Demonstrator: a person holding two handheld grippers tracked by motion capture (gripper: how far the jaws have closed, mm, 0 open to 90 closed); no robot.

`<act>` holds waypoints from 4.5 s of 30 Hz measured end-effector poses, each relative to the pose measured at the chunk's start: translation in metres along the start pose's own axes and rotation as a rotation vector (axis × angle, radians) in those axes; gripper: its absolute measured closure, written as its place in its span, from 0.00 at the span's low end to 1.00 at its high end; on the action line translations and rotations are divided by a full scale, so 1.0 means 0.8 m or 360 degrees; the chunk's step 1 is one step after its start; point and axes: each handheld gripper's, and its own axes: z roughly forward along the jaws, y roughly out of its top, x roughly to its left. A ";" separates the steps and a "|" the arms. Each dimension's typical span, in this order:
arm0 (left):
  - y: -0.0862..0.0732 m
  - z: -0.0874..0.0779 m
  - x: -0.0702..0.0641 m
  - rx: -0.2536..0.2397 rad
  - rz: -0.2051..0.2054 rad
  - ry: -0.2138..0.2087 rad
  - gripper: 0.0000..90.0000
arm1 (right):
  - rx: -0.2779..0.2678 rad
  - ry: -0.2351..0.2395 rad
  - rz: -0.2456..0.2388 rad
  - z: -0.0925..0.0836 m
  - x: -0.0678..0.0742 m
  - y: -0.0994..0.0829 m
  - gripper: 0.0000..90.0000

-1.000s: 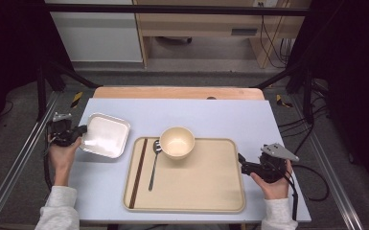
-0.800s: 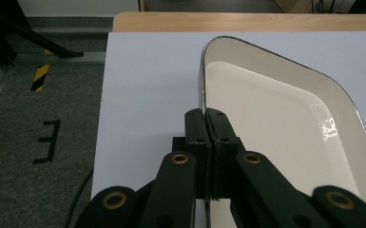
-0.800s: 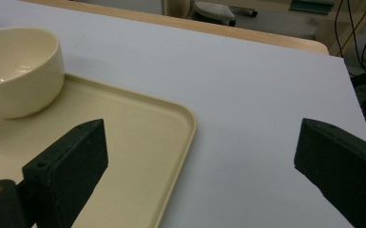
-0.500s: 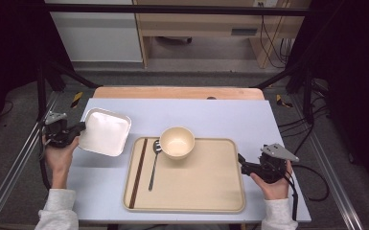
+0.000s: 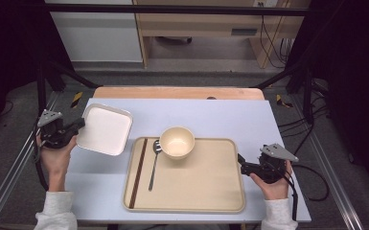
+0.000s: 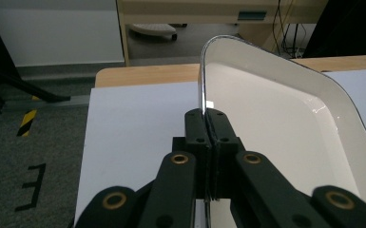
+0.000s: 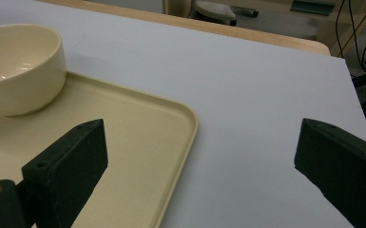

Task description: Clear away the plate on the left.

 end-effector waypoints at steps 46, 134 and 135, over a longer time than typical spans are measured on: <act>0.023 -0.027 -0.162 -0.0116 0.0435 -0.0392 0.99 | -0.0019 0.0008 0.0017 -0.005 -0.002 0.002 0.04; -0.087 0.101 -0.373 0.0300 0.0531 -0.0718 0.98 | -0.0101 -0.0017 0.0055 -0.023 -0.016 0.008 0.04; -0.088 0.102 -0.373 0.0303 0.0536 -0.0713 0.98 | -0.0100 -0.0015 0.0053 -0.023 -0.015 0.008 0.04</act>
